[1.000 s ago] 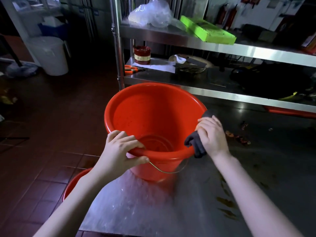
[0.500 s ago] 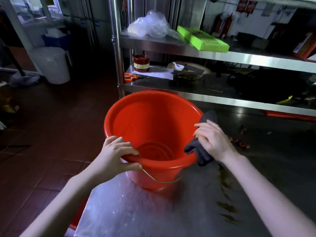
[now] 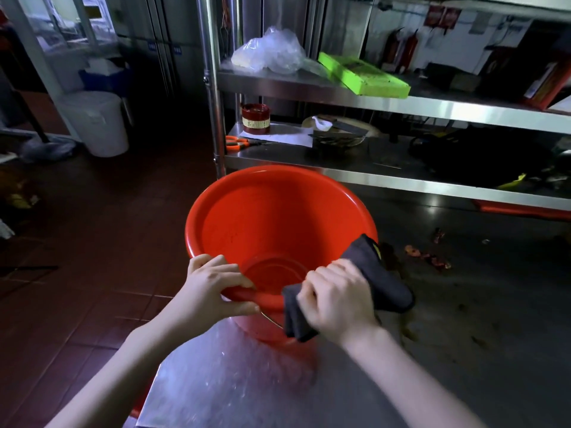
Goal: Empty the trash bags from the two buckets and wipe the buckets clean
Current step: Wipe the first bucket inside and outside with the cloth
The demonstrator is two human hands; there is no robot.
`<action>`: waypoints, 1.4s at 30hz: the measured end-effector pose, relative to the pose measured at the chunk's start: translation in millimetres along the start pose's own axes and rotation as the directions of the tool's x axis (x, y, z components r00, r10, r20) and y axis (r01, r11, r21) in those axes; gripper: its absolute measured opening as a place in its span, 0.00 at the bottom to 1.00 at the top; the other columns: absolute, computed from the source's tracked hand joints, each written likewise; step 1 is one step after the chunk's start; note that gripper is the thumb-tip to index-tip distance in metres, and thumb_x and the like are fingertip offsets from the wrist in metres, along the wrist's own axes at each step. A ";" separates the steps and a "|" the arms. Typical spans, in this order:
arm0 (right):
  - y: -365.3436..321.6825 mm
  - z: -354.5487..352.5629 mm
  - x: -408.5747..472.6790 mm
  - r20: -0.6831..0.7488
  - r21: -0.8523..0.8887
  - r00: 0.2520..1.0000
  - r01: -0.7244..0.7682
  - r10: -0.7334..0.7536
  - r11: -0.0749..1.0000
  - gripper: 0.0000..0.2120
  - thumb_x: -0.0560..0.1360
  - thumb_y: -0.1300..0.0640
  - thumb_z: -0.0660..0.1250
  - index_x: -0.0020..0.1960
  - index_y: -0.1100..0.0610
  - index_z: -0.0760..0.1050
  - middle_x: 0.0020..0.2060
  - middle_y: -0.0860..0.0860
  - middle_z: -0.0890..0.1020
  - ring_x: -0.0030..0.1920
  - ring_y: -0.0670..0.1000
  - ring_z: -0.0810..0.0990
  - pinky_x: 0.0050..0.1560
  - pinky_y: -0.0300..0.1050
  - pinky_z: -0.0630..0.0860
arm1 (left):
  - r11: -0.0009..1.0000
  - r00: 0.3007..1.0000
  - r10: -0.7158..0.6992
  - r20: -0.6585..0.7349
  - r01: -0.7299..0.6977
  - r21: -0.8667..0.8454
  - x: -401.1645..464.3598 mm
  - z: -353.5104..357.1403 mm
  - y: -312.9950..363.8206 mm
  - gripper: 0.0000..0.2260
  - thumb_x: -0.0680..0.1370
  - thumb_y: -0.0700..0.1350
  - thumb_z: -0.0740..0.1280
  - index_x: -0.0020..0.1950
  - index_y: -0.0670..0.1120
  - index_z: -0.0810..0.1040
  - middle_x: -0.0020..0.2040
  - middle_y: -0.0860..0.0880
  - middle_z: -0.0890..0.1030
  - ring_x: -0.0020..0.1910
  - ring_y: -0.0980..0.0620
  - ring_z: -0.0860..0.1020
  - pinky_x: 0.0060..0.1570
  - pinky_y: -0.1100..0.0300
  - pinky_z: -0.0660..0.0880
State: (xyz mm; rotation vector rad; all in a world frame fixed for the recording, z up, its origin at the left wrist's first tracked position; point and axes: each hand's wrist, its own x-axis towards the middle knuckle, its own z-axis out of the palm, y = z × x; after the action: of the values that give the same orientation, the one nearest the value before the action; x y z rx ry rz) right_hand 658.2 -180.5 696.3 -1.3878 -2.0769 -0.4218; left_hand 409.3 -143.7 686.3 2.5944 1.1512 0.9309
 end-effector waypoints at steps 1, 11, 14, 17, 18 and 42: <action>24.8 -3.7 4.8 0.056 0.014 0.995 0.083 -0.083 0.996 0.11 0.71 0.56 0.59 0.30 0.54 0.71 0.26 0.51 0.74 0.30 0.57 0.74 0.43 0.50 0.73 | 1.000 1.000 0.008 0.023 -0.008 0.012 -1.2 -4.8 -4.8 0.20 0.69 0.73 0.63 0.44 0.59 0.82 0.35 0.62 0.74 0.39 0.63 0.67 0.51 0.61 0.60; 20.5 6.2 10.4 -0.031 0.072 0.967 -0.251 0.254 0.965 0.12 0.71 0.56 0.58 0.29 0.54 0.70 0.28 0.50 0.75 0.35 0.57 0.75 0.59 0.50 0.69 | 0.984 0.920 -0.131 0.369 0.074 0.165 12.3 -31.0 24.6 0.28 0.66 0.74 0.58 0.59 0.62 0.78 0.53 0.65 0.78 0.58 0.63 0.73 0.74 0.42 0.49; -27.0 7.5 -7.0 -0.106 0.067 0.983 -0.145 0.151 0.987 0.14 0.73 0.56 0.60 0.29 0.54 0.69 0.26 0.49 0.73 0.32 0.55 0.72 0.52 0.50 0.72 | 0.957 0.983 0.001 0.181 -0.054 0.285 -2.6 5.7 37.6 0.21 0.68 0.71 0.61 0.44 0.55 0.77 0.37 0.60 0.74 0.39 0.55 0.75 0.59 0.51 0.70; 8.8 -3.6 -8.5 -0.059 0.090 0.996 0.068 -0.063 0.994 0.13 0.73 0.57 0.59 0.30 0.55 0.69 0.26 0.51 0.71 0.30 0.57 0.71 0.42 0.52 0.73 | 0.984 0.988 0.069 0.139 -0.091 0.155 -1.5 1.4 17.3 0.16 0.69 0.68 0.64 0.43 0.57 0.71 0.36 0.63 0.64 0.37 0.58 0.67 0.45 0.63 0.58; 33.5 -7.2 -4.9 -0.005 0.085 0.994 0.109 -0.109 0.990 0.12 0.73 0.57 0.58 0.30 0.56 0.70 0.27 0.52 0.73 0.31 0.57 0.73 0.44 0.52 0.74 | 0.986 0.983 0.078 0.167 -0.101 0.133 -0.2 -1.9 9.1 0.16 0.69 0.69 0.64 0.43 0.57 0.70 0.37 0.63 0.64 0.37 0.59 0.66 0.44 0.63 0.56; 74.9 -5.2 12.4 0.030 0.112 0.983 -0.183 0.181 0.977 0.13 0.72 0.58 0.56 0.31 0.60 0.72 0.31 0.55 0.76 0.38 0.59 0.76 0.52 0.51 0.71 | 0.961 0.971 -0.114 0.212 0.053 0.273 10.3 -20.5 7.0 0.27 0.56 0.38 0.59 0.50 0.60 0.77 0.42 0.64 0.76 0.53 0.53 0.75 0.68 0.33 0.58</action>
State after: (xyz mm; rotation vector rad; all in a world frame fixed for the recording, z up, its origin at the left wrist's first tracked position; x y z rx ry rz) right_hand 724.7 -144.3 703.4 -1.5027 -1.9361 -0.2105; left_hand 406.7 -143.4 710.1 2.7383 1.3909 0.4751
